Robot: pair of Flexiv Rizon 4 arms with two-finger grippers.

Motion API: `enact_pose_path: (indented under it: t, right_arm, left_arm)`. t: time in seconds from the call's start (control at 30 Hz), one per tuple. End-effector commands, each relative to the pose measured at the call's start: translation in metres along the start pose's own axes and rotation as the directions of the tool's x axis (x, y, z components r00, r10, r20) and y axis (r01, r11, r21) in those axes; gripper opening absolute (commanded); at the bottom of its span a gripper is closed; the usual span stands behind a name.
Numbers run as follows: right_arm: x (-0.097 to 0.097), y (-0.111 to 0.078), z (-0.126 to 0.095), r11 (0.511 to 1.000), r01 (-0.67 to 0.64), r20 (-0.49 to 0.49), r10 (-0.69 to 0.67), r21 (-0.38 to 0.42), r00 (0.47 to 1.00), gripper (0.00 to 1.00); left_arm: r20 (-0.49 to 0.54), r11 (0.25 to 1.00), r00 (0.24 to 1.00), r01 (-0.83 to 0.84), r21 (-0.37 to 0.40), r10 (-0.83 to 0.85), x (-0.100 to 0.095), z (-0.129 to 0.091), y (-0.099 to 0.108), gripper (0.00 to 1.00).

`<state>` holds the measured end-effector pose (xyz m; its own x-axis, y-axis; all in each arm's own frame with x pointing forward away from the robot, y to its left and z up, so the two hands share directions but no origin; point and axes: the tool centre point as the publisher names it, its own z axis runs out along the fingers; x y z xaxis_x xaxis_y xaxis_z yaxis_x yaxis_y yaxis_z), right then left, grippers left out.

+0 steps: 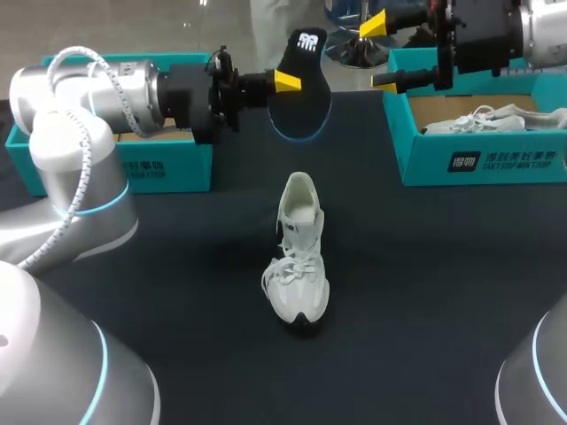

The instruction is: Take the shoe out of the shoebox, open the shoe tongue, remove and reinsert the insole, then place the shoe into the shoebox

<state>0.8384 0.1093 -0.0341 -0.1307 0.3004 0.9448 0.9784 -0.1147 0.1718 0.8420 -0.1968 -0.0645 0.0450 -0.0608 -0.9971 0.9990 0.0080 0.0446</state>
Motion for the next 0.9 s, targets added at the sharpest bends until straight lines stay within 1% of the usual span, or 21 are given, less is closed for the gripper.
enact_pose_path:
  t: [0.03,0.13,0.27,0.33,0.47,0.53,0.6,0.7,0.9]
  right_arm:
    - [-0.009,-0.003,0.001,1.000,-0.018,-0.007,0.018,0.014,1.000,1.00]
    - [-0.017,-0.011,-0.006,0.999,-0.035,-0.009,0.035,0.019,0.999,1.00]
    - [-0.025,-0.022,-0.021,0.998,-0.059,0.001,0.059,0.013,0.998,1.00]
    - [-0.029,-0.026,-0.029,0.997,-0.072,0.022,0.072,0.006,0.997,1.00]
    - [-0.033,-0.032,-0.043,0.996,-0.087,0.031,0.088,-0.013,0.996,1.00]
    - [-0.034,-0.032,-0.048,0.995,-0.093,0.012,0.093,-0.026,0.996,1.00]
    - [-0.034,-0.032,-0.049,0.995,-0.094,0.001,0.094,-0.024,0.996,1.00]
    - [-0.034,-0.030,-0.050,0.994,-0.103,0.006,0.103,-0.027,0.995,1.00]
    - [-0.034,-0.030,-0.050,0.994,-0.103,0.006,0.103,-0.027,0.995,1.00]
  left_arm:
    - [0.004,1.000,1.000,-0.001,-0.008,0.001,-0.004,0.000,0.000,0.00]
    - [0.012,1.000,1.000,0.010,-0.009,-0.009,-0.004,0.001,0.002,0.00]
    - [0.013,1.000,1.000,0.014,-0.010,-0.014,-0.003,0.003,0.003,0.00]
    - [0.014,1.000,1.000,0.016,-0.009,-0.016,-0.002,0.004,0.003,0.00]
    - [0.015,1.000,1.000,0.017,-0.006,-0.016,-0.002,0.006,0.003,0.00]
    - [0.017,1.000,1.000,0.017,-0.005,-0.017,-0.003,0.006,0.004,0.00]
    - [0.019,1.000,1.000,0.018,-0.005,-0.018,-0.003,0.005,0.003,0.00]
    - [0.002,1.000,1.000,0.030,0.006,-0.030,-0.003,0.005,0.003,0.00]
    - [0.002,1.000,1.000,0.030,0.006,-0.030,-0.003,0.005,0.003,0.00]
